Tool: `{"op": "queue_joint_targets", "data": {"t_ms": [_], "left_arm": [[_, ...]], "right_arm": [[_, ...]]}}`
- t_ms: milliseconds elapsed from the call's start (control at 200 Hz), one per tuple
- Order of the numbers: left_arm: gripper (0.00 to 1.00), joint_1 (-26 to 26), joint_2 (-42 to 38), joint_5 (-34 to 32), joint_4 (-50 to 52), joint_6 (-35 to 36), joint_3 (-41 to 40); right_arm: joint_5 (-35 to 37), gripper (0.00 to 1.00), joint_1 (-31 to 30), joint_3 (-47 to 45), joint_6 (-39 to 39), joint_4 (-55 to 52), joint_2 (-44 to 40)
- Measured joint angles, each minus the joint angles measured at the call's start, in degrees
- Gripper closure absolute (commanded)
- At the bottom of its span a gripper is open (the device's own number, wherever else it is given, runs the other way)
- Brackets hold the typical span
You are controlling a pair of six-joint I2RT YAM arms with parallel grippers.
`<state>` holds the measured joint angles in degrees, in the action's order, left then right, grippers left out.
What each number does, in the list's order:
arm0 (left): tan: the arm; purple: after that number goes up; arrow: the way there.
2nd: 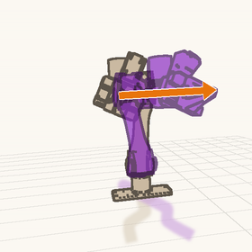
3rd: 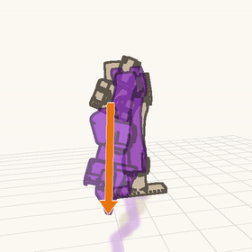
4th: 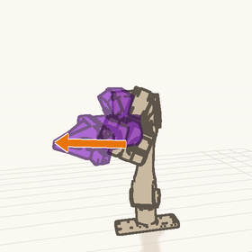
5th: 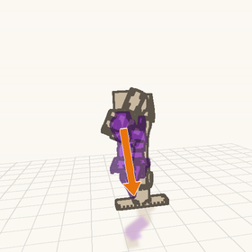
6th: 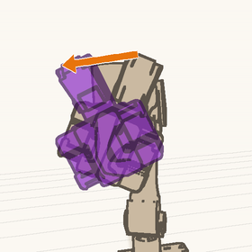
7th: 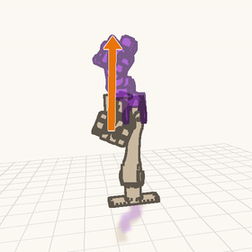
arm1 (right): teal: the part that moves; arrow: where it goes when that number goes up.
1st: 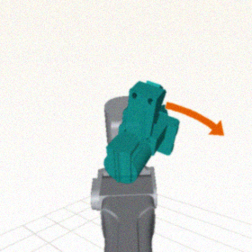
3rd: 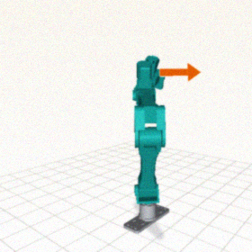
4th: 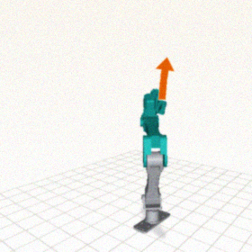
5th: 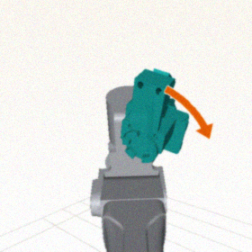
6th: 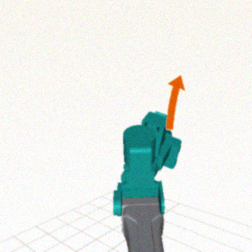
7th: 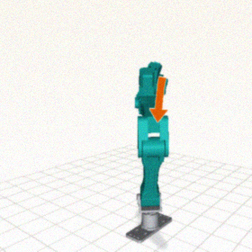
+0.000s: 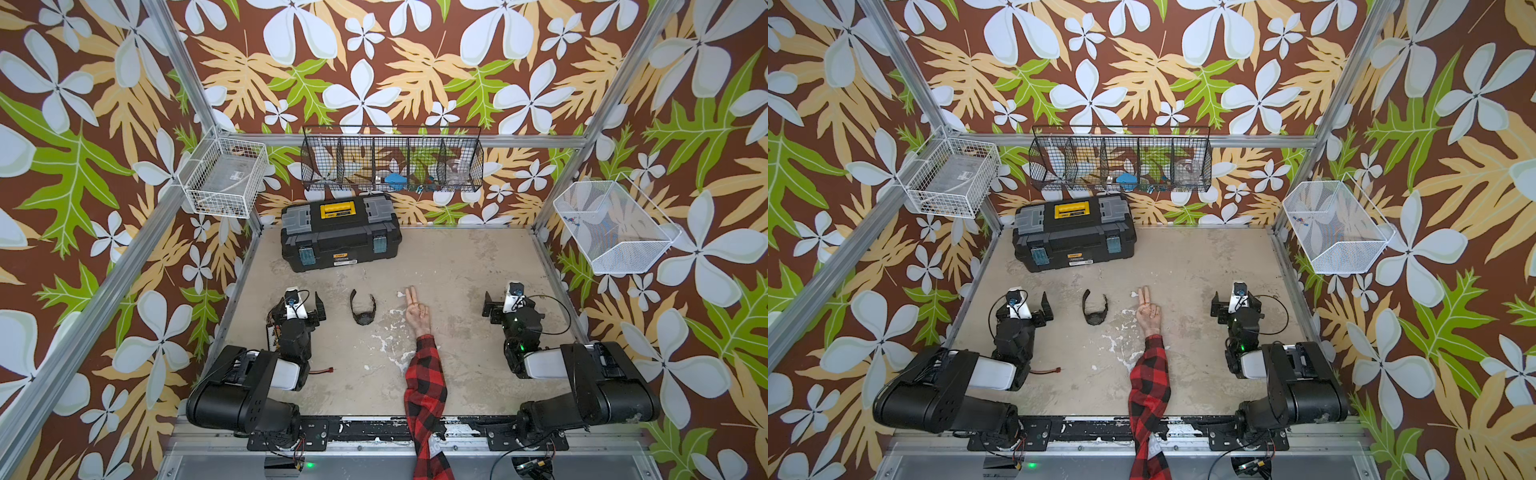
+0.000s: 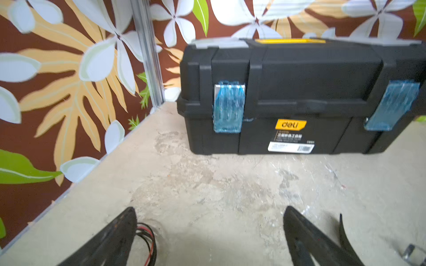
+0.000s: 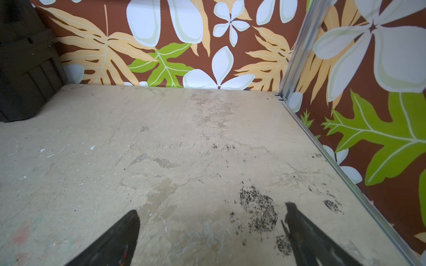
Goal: Take off the watch
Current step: Reset both arms
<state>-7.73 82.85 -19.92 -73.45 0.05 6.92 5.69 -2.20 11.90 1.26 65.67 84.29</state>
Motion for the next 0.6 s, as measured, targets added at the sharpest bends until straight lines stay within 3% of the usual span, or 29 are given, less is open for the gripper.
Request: {"op": "queue_joint_targets", "data": {"t_ms": [220,596], "left_arm": [[0.0,1.9,0.26,5.49,0.2,-1.44,1.81],[0.0,1.95,0.15,6.6,0.39,-1.51,1.6]], "right_arm": [[-1.16,0.0,0.02,-0.55,-0.02,2.1,0.87],[-0.68,0.0,-0.85,-1.16,-0.2,3.34,0.57]]}}
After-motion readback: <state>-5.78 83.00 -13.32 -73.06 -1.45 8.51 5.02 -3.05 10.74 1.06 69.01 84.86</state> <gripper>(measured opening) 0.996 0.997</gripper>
